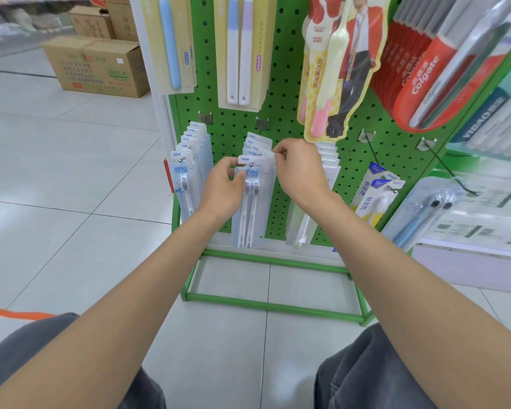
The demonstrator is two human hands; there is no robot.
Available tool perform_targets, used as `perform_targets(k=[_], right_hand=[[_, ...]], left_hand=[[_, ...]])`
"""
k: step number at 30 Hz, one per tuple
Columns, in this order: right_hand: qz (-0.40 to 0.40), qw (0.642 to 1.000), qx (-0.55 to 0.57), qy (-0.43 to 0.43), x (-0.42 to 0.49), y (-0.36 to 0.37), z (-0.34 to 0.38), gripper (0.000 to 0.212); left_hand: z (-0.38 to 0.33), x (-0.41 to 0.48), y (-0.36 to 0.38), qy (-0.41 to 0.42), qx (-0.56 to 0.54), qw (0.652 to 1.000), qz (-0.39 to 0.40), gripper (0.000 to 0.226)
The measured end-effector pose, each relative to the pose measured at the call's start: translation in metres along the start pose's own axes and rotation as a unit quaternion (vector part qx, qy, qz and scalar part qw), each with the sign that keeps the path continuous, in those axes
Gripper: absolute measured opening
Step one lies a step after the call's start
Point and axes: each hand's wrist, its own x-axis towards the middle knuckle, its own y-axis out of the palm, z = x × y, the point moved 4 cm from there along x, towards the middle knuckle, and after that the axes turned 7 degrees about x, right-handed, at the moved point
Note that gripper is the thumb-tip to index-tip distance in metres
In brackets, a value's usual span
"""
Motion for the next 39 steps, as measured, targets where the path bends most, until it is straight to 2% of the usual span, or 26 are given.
perform_targets(k=[6,16,22,25,28,31,33,39], right_hand=[[-0.010,1.000,0.011,0.028,-0.013,-0.003,-0.002,0.031],[-0.014,0.999,0.012,0.049,-0.036,-0.020,-0.015,0.025],[0.022,0.999,0.013,0.039,-0.054,-0.033,-0.023,0.024],[0.054,0.994,0.066,0.061,-0.063,-0.036,-0.031,0.020],[0.076,0.984,0.133,0.089,-0.071,-0.037,-0.038,0.016],[0.077,0.974,0.188,0.104,-0.075,-0.038,-0.038,0.014],[0.075,0.966,0.224,0.108,-0.077,-0.038,-0.036,0.017],[0.085,0.962,0.233,0.115,-0.074,-0.034,-0.033,0.013]], left_hand=[[-0.001,0.000,0.000,0.004,0.015,1.000,-0.007,0.020],[-0.002,-0.002,-0.003,0.005,0.029,0.999,-0.012,0.017],[-0.002,-0.011,-0.004,-0.022,0.024,0.999,-0.014,0.039],[0.001,-0.020,-0.007,-0.034,0.023,0.999,-0.031,0.030],[0.001,-0.033,-0.003,-0.021,0.021,0.998,0.048,0.009],[-0.006,-0.050,0.008,-0.005,0.025,0.985,0.168,0.020],[-0.008,-0.059,0.014,0.013,0.049,0.976,0.211,0.023],[-0.007,-0.064,0.017,0.028,0.040,0.979,0.196,0.021]])
